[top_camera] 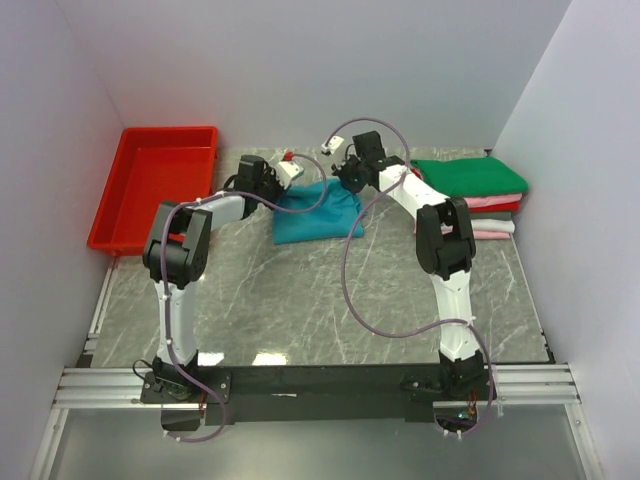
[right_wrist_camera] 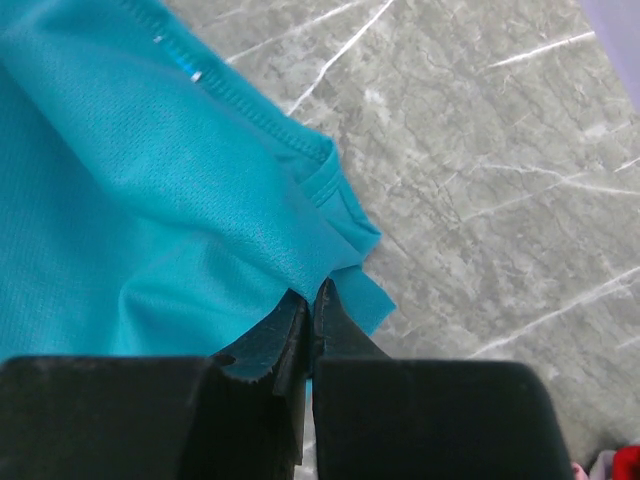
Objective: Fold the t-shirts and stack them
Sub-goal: Fold the tshirt
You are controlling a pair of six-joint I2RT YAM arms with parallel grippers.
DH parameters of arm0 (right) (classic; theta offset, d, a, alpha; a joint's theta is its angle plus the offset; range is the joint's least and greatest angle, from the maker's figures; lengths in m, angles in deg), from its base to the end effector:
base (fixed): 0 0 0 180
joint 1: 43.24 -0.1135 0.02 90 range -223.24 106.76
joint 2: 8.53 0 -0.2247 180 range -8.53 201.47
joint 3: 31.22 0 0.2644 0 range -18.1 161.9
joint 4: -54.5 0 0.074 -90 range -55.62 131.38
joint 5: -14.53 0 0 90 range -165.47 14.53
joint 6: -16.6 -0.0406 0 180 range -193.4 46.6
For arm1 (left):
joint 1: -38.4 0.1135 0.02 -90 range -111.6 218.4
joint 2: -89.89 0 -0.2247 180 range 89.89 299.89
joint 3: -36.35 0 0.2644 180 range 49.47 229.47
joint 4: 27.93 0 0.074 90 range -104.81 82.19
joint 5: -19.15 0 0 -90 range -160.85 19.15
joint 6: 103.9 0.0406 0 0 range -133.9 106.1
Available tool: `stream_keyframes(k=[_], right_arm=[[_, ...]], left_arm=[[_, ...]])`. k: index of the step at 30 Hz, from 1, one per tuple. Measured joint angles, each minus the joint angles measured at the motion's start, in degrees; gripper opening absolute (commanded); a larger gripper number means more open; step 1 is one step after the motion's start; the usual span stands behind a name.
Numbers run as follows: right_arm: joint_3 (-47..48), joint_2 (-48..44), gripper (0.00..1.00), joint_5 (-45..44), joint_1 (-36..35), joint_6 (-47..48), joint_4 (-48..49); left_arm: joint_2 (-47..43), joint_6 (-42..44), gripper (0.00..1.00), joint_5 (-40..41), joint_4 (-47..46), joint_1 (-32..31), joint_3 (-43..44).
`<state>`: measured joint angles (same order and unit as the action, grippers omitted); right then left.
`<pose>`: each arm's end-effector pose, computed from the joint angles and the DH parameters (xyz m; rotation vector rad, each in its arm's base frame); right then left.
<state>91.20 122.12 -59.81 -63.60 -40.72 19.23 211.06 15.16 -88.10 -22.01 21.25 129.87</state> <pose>0.4744 0.1877 0.1683 -1.1487 1.9975 0.2085 0.4403 -0.1485 0.1207 0.9938 1.8883 -0.2025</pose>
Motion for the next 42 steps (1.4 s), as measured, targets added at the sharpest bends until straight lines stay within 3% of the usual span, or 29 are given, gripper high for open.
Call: stream_keyframes(k=[7, 13, 17, 23, 31, 37, 42], right_arm=[[-4.02, -3.58, 0.00, 1.99, 0.74, 2.36, -1.42], [-14.78, -17.35, 0.00, 8.02, 1.90, 6.49, -6.86], [-25.03, -31.91, 0.00, 13.46, 1.97, 11.63, -11.17], [-47.32, -52.65, 0.00, 17.09, -0.48, 21.68, -16.50], [-70.01, -58.73, 0.00, 12.20, -2.34, 28.85, -17.57], [-73.57, -62.69, 0.00, 10.62, -2.45, 30.47, -14.99], [-74.44, -64.26, 0.00, 9.20, -2.43, 32.44, -14.69]], left_arm=[[-2.60, 0.44, 0.00, -1.07, 0.85, 0.24, 0.28], [-22.25, 1.31, 0.00, -3.50, 7.21, -1.95, -10.29], [-39.32, 1.75, 0.00, -3.54, 10.78, -10.32, -17.42], [-53.90, -1.90, 0.00, -2.60, 14.99, -25.27, -32.09], [-56.19, -11.78, 0.00, 0.70, 21.24, -34.53, -45.81], [-53.86, -15.47, 0.00, 1.16, 21.55, -36.61, -44.54], [-46.95, -17.99, 0.01, 1.42, 27.71, -39.56, -36.63]])
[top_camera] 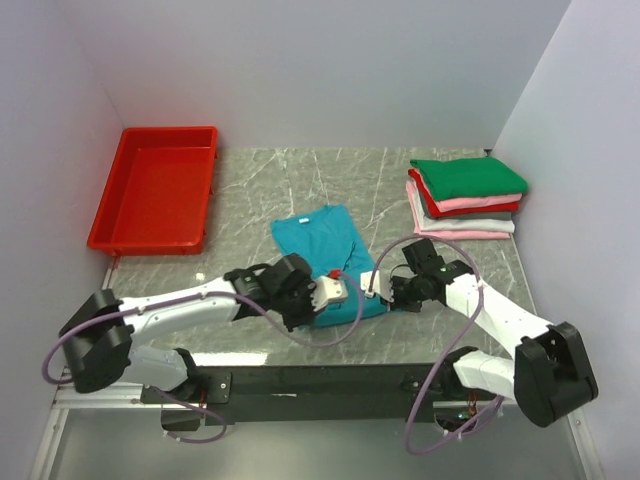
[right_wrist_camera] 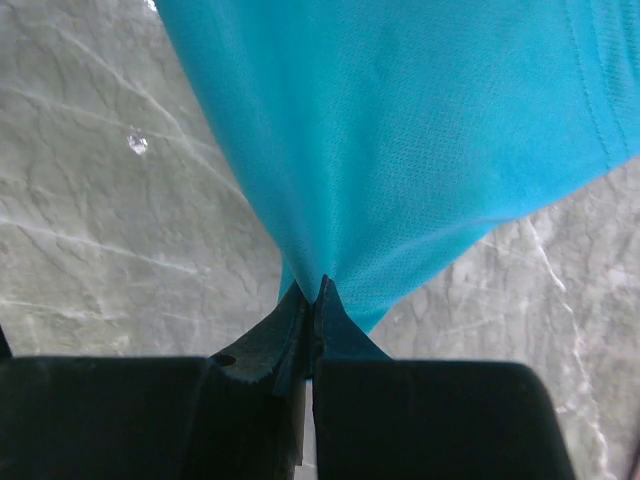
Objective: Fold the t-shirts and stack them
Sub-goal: Fold the tshirt
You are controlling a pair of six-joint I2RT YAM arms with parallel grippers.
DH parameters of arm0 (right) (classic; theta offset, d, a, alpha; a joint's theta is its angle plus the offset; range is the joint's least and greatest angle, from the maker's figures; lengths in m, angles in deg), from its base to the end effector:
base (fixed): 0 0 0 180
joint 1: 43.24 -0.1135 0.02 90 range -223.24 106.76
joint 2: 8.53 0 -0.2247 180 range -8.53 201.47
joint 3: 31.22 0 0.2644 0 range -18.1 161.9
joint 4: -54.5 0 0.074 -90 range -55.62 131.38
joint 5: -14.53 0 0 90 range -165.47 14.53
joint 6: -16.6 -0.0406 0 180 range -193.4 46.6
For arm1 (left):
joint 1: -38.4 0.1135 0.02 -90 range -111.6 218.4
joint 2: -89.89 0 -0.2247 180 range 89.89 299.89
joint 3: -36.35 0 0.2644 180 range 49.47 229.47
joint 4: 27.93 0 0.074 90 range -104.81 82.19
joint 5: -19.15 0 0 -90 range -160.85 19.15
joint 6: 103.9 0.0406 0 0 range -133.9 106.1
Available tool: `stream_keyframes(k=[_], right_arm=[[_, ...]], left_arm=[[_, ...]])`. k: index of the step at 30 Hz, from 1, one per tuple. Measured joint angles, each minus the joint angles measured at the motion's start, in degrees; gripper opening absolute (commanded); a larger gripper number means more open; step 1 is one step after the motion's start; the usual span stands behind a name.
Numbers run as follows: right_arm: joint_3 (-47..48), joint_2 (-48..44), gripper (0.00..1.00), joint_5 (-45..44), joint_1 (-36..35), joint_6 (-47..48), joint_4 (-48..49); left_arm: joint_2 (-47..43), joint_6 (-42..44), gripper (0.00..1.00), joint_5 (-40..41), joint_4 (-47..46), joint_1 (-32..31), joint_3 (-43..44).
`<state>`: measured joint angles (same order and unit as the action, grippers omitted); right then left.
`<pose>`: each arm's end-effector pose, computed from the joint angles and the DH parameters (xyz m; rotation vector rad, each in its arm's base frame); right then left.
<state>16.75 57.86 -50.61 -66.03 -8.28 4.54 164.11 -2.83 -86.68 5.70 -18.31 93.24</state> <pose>0.1978 0.1016 0.1328 -1.8947 1.8065 0.3573 0.1458 -0.2422 0.1632 1.5176 2.0351 -0.6736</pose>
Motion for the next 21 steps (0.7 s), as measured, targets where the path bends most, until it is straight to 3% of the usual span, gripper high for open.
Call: stream_keyframes(k=[5, 9, 15, 21], right_arm=[[-1.55, -4.90, 0.00, -1.46, 0.17, 0.87, -0.04], [-1.90, -5.05, 0.00, -2.58, 0.33, 1.42, 0.48], [-3.06, -3.10, 0.00, -1.49, 1.92, 2.01, 0.44], [-3.06, -2.73, 0.00, 2.73, 1.92, 2.23, 0.07]], left_arm=[[8.00, -10.47, 0.01, 4.02, 9.60, -3.50, 14.16], [10.73, -22.91, 0.00, 4.87, 11.26, -4.31, 16.11], [9.44, -41.83, 0.00, 11.02, 10.25, -9.92, 7.67], [-8.17, -66.86, 0.01, 15.74, -2.78, -15.80, -9.22]])
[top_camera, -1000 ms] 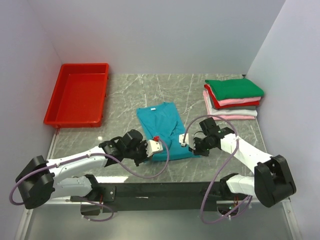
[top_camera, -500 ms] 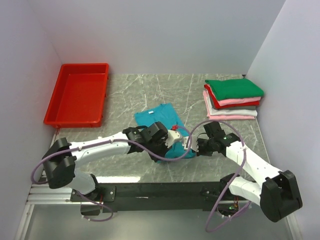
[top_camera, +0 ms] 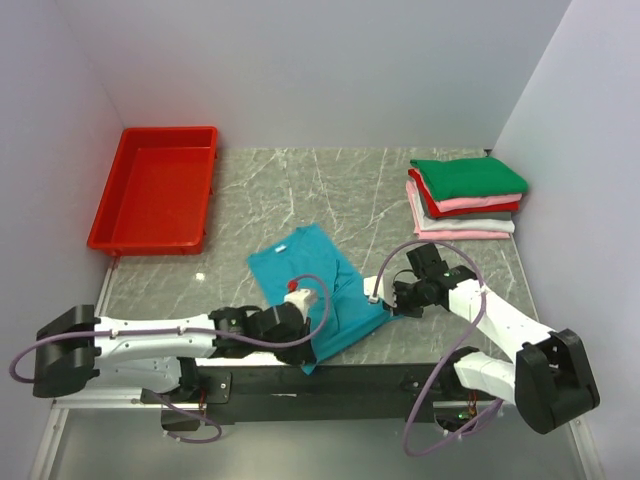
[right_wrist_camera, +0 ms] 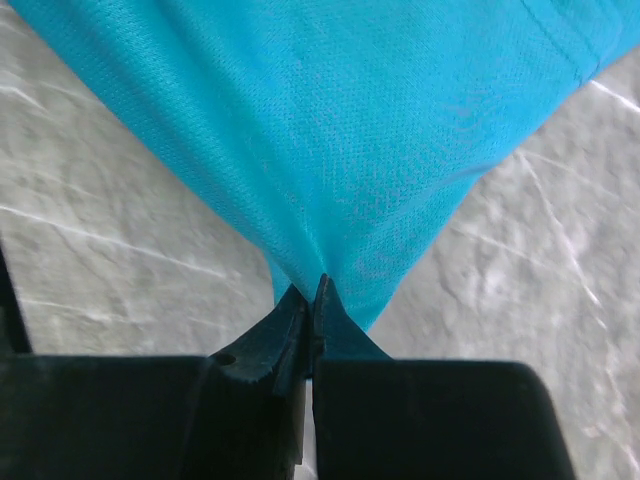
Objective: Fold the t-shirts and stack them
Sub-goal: Fold the tshirt
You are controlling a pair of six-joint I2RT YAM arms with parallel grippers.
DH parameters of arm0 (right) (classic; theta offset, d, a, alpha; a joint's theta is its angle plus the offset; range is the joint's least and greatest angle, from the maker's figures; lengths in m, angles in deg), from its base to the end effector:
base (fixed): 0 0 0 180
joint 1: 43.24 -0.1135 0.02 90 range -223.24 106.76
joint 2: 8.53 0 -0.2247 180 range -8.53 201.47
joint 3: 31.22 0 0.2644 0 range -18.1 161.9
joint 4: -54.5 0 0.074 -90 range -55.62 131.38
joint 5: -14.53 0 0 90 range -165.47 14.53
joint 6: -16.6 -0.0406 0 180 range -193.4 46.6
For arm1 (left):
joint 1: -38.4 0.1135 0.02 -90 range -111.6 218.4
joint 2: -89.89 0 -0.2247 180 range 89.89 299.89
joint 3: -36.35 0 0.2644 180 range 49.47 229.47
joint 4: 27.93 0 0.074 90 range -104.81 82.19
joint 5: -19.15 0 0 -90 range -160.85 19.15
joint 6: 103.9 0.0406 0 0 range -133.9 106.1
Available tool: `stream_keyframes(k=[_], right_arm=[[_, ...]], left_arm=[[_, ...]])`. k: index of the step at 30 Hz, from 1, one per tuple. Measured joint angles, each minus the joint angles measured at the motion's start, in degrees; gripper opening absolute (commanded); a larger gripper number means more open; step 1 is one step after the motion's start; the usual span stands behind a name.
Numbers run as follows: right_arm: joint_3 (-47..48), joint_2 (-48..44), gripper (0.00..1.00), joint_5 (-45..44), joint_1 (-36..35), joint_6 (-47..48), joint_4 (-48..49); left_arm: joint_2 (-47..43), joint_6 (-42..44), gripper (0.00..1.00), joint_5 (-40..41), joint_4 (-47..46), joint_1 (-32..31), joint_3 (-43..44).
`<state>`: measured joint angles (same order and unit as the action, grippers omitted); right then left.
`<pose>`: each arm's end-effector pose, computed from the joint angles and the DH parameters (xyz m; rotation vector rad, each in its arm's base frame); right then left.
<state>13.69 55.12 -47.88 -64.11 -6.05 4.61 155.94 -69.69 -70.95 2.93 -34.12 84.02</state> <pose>0.1902 0.0926 0.1275 -1.8872 1.7746 0.3912 0.0764 -0.2428 0.1487 0.3924 2.6627 -0.9009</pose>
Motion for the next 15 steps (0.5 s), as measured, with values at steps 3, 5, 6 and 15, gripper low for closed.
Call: stream_keyframes(k=[3, 5, 6, 15], right_arm=[[0.00, 1.31, 0.00, 1.36, -0.04, 0.11, -0.26], [0.00, 1.51, 0.00, 1.53, -0.02, 0.50, -0.61], [0.00, 1.18, 0.00, 1.70, -0.02, 0.87, -0.96], [-0.44, -0.09, 0.00, 0.15, -0.02, 0.70, 0.68]], left_arm=[[-0.70, -6.05, 0.01, 0.90, -3.54, -1.51, -3.63], [2.43, -8.39, 0.00, 1.77, -2.80, -1.51, -2.78], [3.98, -9.31, 0.00, 2.05, -1.81, -1.79, -1.79], [12.87, -15.37, 0.00, 8.09, 7.80, -7.41, 11.82]])
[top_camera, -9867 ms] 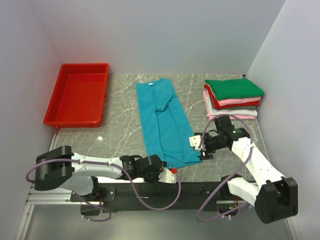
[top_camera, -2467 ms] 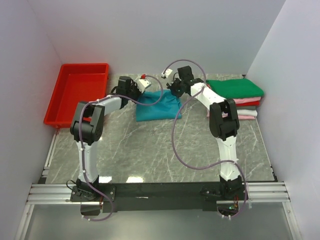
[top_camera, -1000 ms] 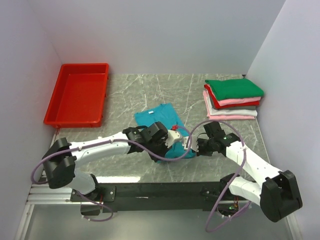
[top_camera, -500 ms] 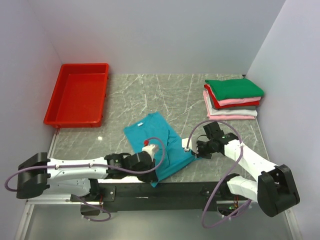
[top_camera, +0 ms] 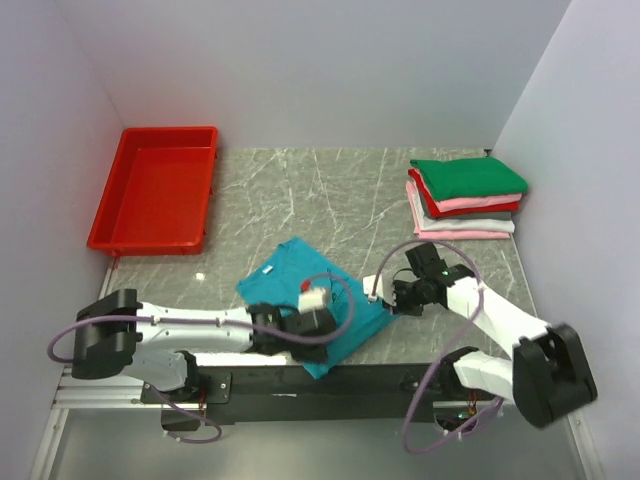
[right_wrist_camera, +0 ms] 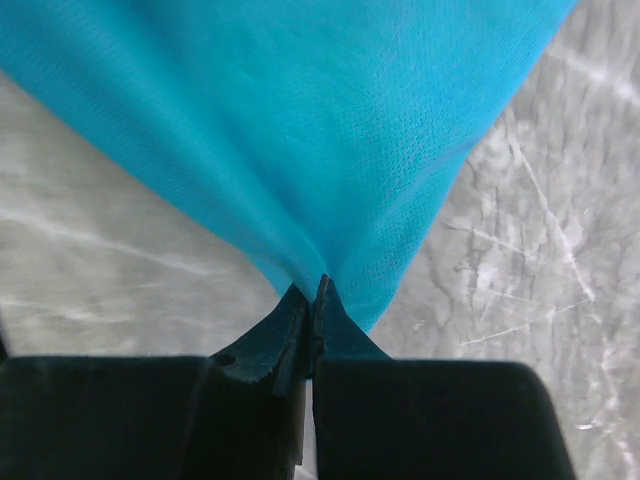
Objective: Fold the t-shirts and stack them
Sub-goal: Fold the tshirt
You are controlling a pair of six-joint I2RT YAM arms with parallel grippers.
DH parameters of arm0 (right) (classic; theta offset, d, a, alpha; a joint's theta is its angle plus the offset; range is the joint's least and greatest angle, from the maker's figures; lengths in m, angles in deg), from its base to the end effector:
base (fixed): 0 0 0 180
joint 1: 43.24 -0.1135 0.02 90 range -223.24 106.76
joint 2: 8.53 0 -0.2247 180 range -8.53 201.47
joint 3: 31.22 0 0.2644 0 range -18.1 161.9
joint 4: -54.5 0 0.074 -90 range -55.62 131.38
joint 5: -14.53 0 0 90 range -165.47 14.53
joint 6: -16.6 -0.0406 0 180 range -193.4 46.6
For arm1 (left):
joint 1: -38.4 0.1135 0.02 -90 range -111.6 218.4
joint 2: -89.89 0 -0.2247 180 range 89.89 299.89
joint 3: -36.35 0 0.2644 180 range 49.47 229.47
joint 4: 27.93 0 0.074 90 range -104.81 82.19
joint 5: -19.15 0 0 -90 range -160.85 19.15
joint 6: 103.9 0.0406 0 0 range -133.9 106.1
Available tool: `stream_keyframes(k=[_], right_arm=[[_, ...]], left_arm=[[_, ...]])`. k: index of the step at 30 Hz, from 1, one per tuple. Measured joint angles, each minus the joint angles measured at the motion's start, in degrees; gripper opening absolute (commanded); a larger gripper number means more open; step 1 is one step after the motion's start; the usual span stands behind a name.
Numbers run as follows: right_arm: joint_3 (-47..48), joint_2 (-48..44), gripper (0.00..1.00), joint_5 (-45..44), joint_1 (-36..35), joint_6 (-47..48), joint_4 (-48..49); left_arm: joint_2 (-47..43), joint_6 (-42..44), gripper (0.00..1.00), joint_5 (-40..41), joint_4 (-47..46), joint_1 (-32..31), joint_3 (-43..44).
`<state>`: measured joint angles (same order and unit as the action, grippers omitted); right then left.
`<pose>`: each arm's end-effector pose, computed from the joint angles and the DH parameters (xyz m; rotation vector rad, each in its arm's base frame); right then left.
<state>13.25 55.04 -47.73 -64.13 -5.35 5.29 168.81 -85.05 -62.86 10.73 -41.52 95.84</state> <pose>0.1899 0.0927 0.1260 -1.8949 1.7561 0.3862 0.0557 -0.2811 0.1491 0.1573 2.7776 -0.7215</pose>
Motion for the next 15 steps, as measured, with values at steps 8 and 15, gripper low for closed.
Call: stream_keyframes(k=[8, 15], right_arm=[[12.17, 15.06, 0.00, -3.19, 0.37, -4.96, 5.35], [13.25, 11.52, 0.00, -1.90, 4.17, -1.09, 4.24]], left_arm=[[0.09, 18.25, 0.00, -3.06, 1.09, 33.40, 3.61], [-0.76, 25.18, 0.00, -10.49, 0.04, 32.30, 4.59]])
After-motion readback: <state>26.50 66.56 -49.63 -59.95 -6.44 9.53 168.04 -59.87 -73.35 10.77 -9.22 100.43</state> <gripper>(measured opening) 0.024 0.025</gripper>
